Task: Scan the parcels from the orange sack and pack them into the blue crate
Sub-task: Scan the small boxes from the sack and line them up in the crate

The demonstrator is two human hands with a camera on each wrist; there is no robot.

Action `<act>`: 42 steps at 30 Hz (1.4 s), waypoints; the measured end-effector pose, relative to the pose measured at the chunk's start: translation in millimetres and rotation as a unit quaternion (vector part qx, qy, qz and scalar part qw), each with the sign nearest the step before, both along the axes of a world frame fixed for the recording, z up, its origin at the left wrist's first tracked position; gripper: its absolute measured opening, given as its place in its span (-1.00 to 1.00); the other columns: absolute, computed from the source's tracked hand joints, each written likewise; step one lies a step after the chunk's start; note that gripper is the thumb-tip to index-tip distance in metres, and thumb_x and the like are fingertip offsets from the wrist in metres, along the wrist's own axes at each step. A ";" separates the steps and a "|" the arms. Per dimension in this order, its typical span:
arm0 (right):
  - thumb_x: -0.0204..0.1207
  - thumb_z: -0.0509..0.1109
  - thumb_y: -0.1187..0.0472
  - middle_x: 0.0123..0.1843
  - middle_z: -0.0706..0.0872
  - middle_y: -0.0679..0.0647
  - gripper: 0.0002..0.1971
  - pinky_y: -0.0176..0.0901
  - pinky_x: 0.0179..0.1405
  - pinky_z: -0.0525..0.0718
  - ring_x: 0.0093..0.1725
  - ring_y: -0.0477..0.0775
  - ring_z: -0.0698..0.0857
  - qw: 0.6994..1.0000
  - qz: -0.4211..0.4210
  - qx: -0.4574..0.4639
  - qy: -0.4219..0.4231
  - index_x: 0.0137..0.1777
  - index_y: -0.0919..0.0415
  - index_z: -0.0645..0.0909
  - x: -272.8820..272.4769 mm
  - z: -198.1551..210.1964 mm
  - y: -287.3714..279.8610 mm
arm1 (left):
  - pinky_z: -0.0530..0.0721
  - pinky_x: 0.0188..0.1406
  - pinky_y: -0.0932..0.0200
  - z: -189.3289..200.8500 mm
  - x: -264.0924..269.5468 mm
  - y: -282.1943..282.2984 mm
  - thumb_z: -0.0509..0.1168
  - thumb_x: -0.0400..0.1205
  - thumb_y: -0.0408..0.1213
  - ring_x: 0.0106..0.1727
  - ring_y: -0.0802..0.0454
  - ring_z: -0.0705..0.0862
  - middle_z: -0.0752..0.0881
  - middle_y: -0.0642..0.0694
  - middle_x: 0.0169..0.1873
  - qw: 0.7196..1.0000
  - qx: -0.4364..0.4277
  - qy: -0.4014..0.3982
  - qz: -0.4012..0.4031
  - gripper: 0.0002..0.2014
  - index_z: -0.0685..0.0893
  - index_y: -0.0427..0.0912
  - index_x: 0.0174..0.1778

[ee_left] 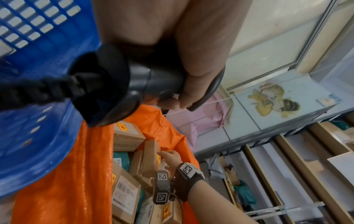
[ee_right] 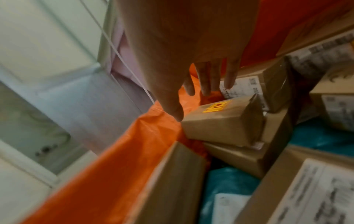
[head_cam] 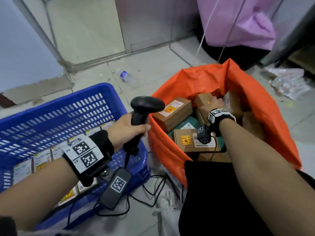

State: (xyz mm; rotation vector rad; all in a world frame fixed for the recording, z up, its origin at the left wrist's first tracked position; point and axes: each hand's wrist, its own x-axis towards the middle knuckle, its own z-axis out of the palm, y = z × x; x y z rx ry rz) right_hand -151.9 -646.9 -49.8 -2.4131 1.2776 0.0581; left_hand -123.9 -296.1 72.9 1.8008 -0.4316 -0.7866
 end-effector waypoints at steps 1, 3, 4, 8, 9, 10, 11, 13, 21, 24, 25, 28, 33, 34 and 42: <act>0.39 0.46 -0.08 0.42 0.46 0.37 -0.26 0.19 0.39 0.48 0.42 0.41 0.46 1.000 0.007 -0.017 0.022 0.53 0.21 0.35 2.2 -7.7 -8.7 | 0.57 -0.39 0.30 -5.1 2.2 -5.1 0.35 0.59 -0.50 -0.46 0.12 0.58 0.59 -0.12 -0.44 1.000 0.004 0.000 -0.005 -0.91 0.56 -0.29 -0.11; 0.39 0.50 -0.04 0.47 0.40 0.34 -0.21 0.22 0.41 0.44 0.48 0.39 0.39 0.998 0.009 -0.030 0.061 0.56 0.25 0.30 9.3 -19.6 -21.8 | 0.58 -0.40 0.31 -14.4 6.9 -13.3 0.36 0.59 -0.49 -0.46 0.11 0.58 0.59 -0.12 -0.45 1.000 0.009 0.000 -0.013 -0.92 0.57 -0.32 -0.10; 0.39 0.51 -0.04 0.50 0.37 0.34 -0.19 0.25 0.41 0.43 0.50 0.39 0.36 0.997 0.006 -0.027 0.073 0.57 0.24 0.27 12.6 -25.0 -27.9 | 0.58 -0.40 0.31 -18.5 9.2 -16.8 0.36 0.59 -0.48 -0.46 0.11 0.58 0.59 -0.12 -0.45 1.000 0.010 0.002 -0.018 -0.92 0.57 -0.33 -0.09; 0.26 0.59 -0.20 0.63 0.21 0.31 0.09 0.38 0.47 0.36 0.60 0.41 0.24 0.993 0.027 0.023 0.116 0.68 0.10 0.08 27.3 -38.6 -49.2 | 0.60 -0.36 0.29 -27.9 14.6 -26.3 0.43 0.49 -0.39 -0.42 0.09 0.59 0.59 -0.15 -0.38 0.999 -0.010 0.034 -0.026 -0.83 0.57 -0.32 -0.11; 0.21 0.63 -0.22 0.66 0.16 0.31 0.17 0.38 0.50 0.35 0.61 0.42 0.23 0.991 0.031 0.041 0.127 0.70 0.07 0.03 29.9 -40.6 -50.9 | 0.61 -0.35 0.29 -28.6 14.8 -27.7 0.42 0.48 -0.38 -0.41 0.10 0.59 0.59 -0.17 -0.35 0.999 -0.016 0.043 -0.025 -0.83 0.57 -0.30 -0.12; 0.19 0.66 -0.20 0.66 0.14 0.31 0.21 0.38 0.50 0.36 0.61 0.43 0.23 0.989 0.034 0.040 0.137 0.71 0.08 0.00 31.9 -43.2 -51.1 | 0.61 -0.35 0.28 -30.3 15.2 -28.6 0.42 0.46 -0.36 -0.40 0.09 0.59 0.58 -0.19 -0.33 0.998 -0.018 0.050 -0.023 -0.83 0.57 -0.28 -0.12; 0.18 0.68 -0.18 0.65 0.15 0.32 0.23 0.37 0.47 0.40 0.59 0.44 0.25 0.988 0.039 0.029 0.147 0.71 0.11 -0.01 32.2 -44.8 -48.4 | 0.61 -0.34 0.28 -31.2 15.8 -28.5 0.41 0.44 -0.33 -0.39 0.09 0.59 0.58 -0.20 -0.32 0.998 -0.017 0.054 -0.023 -0.82 0.58 -0.27 -0.12; 0.11 0.73 -0.15 0.56 0.24 0.35 0.26 0.33 0.37 0.51 0.50 0.46 0.36 0.985 0.050 -0.016 0.163 0.68 0.14 0.01 29.6 -48.4 -39.1 | 0.61 -0.31 0.25 -31.2 15.5 -26.9 0.39 0.42 -0.29 -0.37 0.07 0.60 0.59 -0.19 -0.32 0.998 -0.015 0.055 -0.028 -0.80 0.59 -0.27 -0.11; 0.37 0.57 0.03 0.63 0.20 0.42 0.16 0.34 0.40 0.51 0.52 0.46 0.38 0.979 0.062 -0.009 0.196 0.71 0.09 -0.26 5.3 -52.9 2.0 | 0.62 -0.34 0.26 -20.4 15.6 0.2 0.40 0.55 -0.46 -0.43 0.11 0.60 0.59 -0.11 -0.42 0.999 -0.024 0.044 0.007 -0.86 0.56 -0.32 -0.06; 0.31 0.57 -0.07 0.47 0.48 0.39 -0.27 0.30 0.33 0.59 0.37 0.41 0.56 0.969 0.068 0.119 0.204 0.48 -0.02 0.40 -1.0 -28.9 7.5 | 0.61 -0.39 0.31 -9.0 15.3 19.7 0.34 0.59 -0.51 -0.48 0.16 0.59 0.57 -0.09 -0.44 0.998 -0.035 0.038 0.040 -0.90 0.56 -0.31 -0.05; 0.26 0.60 -0.06 0.24 0.65 0.38 -0.39 0.19 0.18 0.70 0.17 0.36 0.68 0.963 0.048 0.184 0.188 0.25 0.17 0.54 -0.6 -12.9 15.7 | 0.60 -0.39 0.31 -4.1 14.5 27.3 0.37 0.57 -0.51 -0.49 0.17 0.59 0.57 -0.10 -0.44 0.997 -0.045 0.036 0.053 -0.87 0.56 -0.31 -0.05; 0.38 0.55 0.10 -0.21 0.62 0.22 -0.63 -0.13 -0.33 0.61 -0.32 0.12 0.62 0.949 -0.048 0.311 -0.013 -0.10 0.32 0.45 6.1 29.5 41.1 | 0.60 -0.35 0.27 10.6 12.6 53.0 0.41 0.40 -0.37 -0.47 0.15 0.58 0.59 -0.08 -0.42 0.994 -0.073 0.035 0.076 -0.81 0.58 -0.26 -0.12; 0.26 0.43 0.17 -0.25 0.82 0.15 -0.65 -0.13 -0.20 0.76 -0.31 0.09 0.79 0.823 0.018 0.537 -0.185 0.05 0.29 0.63 14.8 92.6 88.3 | 0.61 -0.38 0.26 31.3 7.1 99.5 0.42 0.40 -0.36 -0.46 0.14 0.59 0.59 -0.11 -0.35 0.990 -0.098 0.038 0.099 -0.80 0.59 -0.23 -0.11; 0.12 0.51 0.14 -0.13 0.83 0.20 -0.46 0.00 -0.04 0.74 -0.19 0.16 0.81 0.808 0.028 0.557 -0.189 0.14 0.31 0.66 10.7 105.8 101.9 | 0.60 -0.40 0.29 34.9 5.3 108.7 0.44 0.46 -0.42 -0.47 0.15 0.59 0.59 -0.11 -0.35 0.989 -0.103 0.034 0.102 -0.82 0.59 -0.25 -0.10; 0.20 0.56 -0.31 0.51 0.51 0.40 -0.05 0.63 0.45 0.27 0.49 0.49 0.47 0.677 0.122 0.708 -0.158 0.51 0.25 0.49 17.9 132.3 251.1 | 0.62 -0.39 0.30 56.5 -13.5 188.0 0.33 0.60 -0.53 -0.49 0.14 0.57 0.57 -0.10 -0.42 0.982 -0.111 0.003 0.152 -0.90 0.58 -0.26 -0.10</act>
